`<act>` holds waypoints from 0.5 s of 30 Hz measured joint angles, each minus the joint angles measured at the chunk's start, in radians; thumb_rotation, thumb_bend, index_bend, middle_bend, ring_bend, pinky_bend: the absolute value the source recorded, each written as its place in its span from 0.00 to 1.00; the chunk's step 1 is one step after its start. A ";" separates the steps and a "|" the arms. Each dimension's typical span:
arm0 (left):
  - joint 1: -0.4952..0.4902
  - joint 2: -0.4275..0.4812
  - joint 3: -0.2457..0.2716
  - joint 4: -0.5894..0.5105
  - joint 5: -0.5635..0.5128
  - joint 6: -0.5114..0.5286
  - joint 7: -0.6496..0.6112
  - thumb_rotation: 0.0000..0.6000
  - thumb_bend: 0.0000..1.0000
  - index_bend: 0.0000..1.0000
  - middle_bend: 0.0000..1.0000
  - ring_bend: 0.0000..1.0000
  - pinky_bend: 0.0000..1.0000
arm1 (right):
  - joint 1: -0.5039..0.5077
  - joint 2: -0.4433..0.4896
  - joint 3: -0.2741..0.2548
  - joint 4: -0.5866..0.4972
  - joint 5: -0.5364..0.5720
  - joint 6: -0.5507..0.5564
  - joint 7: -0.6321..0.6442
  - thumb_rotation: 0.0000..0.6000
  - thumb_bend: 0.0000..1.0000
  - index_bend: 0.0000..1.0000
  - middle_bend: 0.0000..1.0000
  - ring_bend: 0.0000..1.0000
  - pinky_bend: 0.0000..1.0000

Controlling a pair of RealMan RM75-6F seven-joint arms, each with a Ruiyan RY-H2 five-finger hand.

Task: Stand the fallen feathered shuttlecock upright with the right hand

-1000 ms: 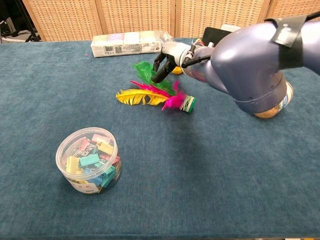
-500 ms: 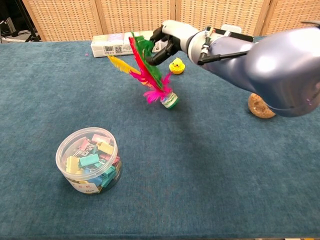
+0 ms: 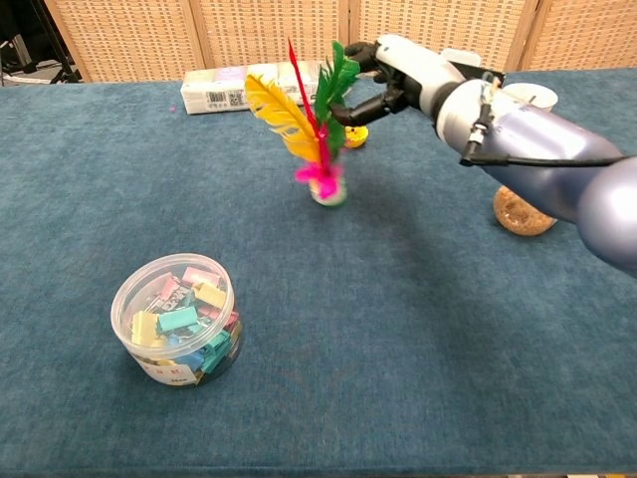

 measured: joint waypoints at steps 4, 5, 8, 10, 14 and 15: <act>0.002 0.001 0.002 -0.002 0.006 0.005 -0.001 1.00 0.00 0.00 0.00 0.00 0.00 | -0.019 0.002 -0.012 0.027 0.000 -0.014 0.035 1.00 0.59 0.71 0.02 0.00 0.00; 0.003 0.001 0.003 -0.003 0.008 0.007 -0.002 1.00 0.00 0.00 0.00 0.00 0.00 | -0.025 0.004 -0.015 0.034 0.000 -0.017 0.042 1.00 0.59 0.71 0.02 0.00 0.00; 0.005 0.001 0.004 -0.002 0.011 0.011 -0.003 1.00 0.00 0.00 0.00 0.00 0.00 | -0.038 0.014 -0.022 0.041 -0.009 -0.022 0.064 1.00 0.57 0.65 0.01 0.00 0.00; 0.004 0.000 0.005 -0.002 0.011 0.007 -0.002 1.00 0.00 0.00 0.00 0.00 0.00 | -0.047 0.027 -0.028 0.038 -0.025 -0.026 0.087 1.00 0.57 0.53 0.00 0.00 0.00; 0.002 -0.001 0.006 -0.003 0.014 0.007 0.003 1.00 0.00 0.00 0.00 0.00 0.00 | -0.065 0.064 -0.049 0.019 -0.076 -0.034 0.131 1.00 0.54 0.12 0.00 0.00 0.00; 0.002 -0.001 0.007 -0.003 0.015 0.007 0.003 1.00 0.00 0.00 0.00 0.00 0.00 | -0.069 0.072 -0.055 0.012 -0.089 -0.035 0.140 1.00 0.49 0.04 0.00 0.00 0.00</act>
